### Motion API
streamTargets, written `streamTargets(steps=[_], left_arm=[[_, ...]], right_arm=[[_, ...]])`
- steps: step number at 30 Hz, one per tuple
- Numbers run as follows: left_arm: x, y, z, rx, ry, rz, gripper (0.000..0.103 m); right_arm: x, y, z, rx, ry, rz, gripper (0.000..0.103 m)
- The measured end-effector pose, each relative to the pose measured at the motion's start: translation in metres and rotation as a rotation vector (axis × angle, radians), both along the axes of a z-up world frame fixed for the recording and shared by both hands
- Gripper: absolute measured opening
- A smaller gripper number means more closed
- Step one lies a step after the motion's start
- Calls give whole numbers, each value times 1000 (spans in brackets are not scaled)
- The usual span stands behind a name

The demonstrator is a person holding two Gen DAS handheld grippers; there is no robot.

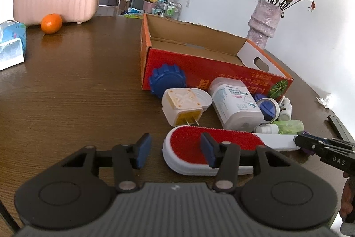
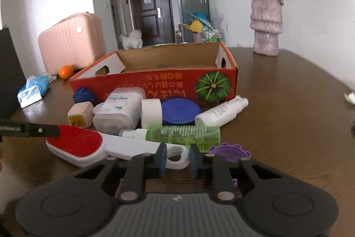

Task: Organize rigid objects
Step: 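Grasp the red lint brush head with left tool while right tool grips its white handle, then carry the lint brush into the cardboard box and open both tools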

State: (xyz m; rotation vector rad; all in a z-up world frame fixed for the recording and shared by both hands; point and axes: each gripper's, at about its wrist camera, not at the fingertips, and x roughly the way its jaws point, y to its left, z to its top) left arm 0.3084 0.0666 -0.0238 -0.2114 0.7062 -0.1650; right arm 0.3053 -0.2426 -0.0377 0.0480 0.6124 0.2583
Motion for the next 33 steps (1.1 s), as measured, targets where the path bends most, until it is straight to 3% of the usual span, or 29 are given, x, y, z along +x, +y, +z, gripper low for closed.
streamTargets(steps=[5, 8, 12, 14, 15, 18, 23, 25, 27, 30, 32, 33], left_arm=[[1, 0, 0, 8, -7, -9, 45], [-1, -5, 3, 18, -15, -24, 34], [-12, -13, 6, 59, -30, -19, 32], [-21, -13, 8, 59, -15, -14, 24], [-27, -13, 10, 46, -10, -24, 19], [-49, -13, 9, -19, 10, -65, 18], [-75, -13, 2, -40, 37, -56, 19], [-81, -5, 11, -26, -3, -42, 27], [-77, 5, 21, 0, -42, 3, 44], [-58, 16, 25, -1, -38, 49, 63], [-43, 19, 21, -27, -17, 61, 69], [-36, 18, 18, -35, 7, 64, 66]], right_arm=[[5, -7, -2, 34, 29, -32, 17], [6, -6, -3, 27, 68, -6, 17], [11, -9, -3, 74, 98, -11, 13], [12, -9, -3, 77, 100, -17, 13], [11, -7, -1, 66, 92, -18, 13], [-1, 3, 4, 34, 74, 45, 12], [-25, 23, -6, -16, 75, 112, 12], [-26, 23, -6, -7, 70, 100, 12], [-23, 22, -5, -17, 62, 82, 13], [-11, 20, -6, -33, 46, 46, 13], [-4, 18, -7, -27, 44, 41, 16], [-1, 18, -8, -24, 41, 39, 17]])
